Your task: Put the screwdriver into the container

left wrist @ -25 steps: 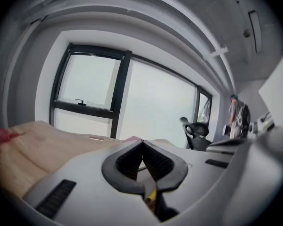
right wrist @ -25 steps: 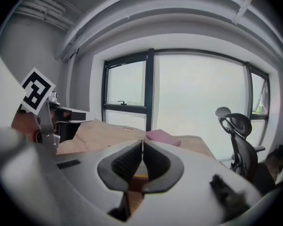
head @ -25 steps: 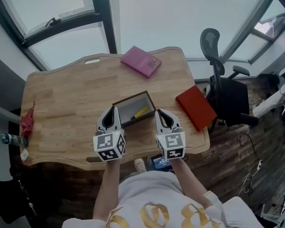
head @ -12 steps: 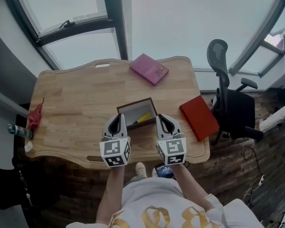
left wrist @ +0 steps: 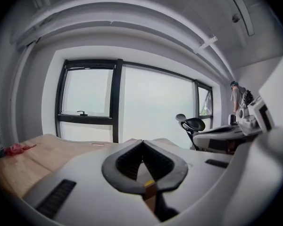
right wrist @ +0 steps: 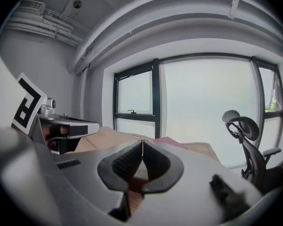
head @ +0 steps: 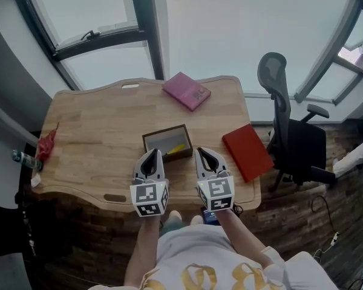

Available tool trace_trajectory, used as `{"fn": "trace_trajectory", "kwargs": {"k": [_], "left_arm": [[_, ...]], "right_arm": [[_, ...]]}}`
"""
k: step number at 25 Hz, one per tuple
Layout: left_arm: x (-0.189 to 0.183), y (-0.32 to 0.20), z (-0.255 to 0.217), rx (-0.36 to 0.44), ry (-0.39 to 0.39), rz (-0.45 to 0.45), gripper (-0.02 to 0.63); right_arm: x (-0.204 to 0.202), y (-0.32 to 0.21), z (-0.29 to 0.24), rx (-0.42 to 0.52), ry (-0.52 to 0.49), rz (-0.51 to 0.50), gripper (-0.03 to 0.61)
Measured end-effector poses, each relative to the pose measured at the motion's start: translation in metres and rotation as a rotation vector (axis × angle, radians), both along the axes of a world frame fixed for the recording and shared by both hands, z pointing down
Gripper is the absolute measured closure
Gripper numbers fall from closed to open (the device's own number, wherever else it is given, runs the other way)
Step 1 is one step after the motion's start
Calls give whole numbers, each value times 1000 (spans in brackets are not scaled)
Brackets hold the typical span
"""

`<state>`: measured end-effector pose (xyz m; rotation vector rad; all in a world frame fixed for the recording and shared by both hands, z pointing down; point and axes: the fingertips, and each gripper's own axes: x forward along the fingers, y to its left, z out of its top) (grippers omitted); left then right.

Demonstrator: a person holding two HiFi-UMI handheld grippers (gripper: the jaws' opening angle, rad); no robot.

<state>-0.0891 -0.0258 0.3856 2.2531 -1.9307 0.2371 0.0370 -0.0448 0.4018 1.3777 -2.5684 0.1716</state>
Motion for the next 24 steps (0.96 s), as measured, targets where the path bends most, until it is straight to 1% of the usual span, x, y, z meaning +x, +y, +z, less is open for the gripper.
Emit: {"fn": "trace_trajectory", "kwargs": {"k": [3,7,11,24], "left_arm": [[0,2,-1,2,28,-9,600],[1,-1,-3,-6,1,-30,600],[3,2,-1,-9,-8,-34,600],[0,2,0,-14,3,-33,600]], "right_arm": [[7,1,-2,10,-2,2,548],[11,1,-5,12,-7,-9,548],[12,0,-5,18,-12,-8,547],[10,0,0,-1,-21,-18,547]]}}
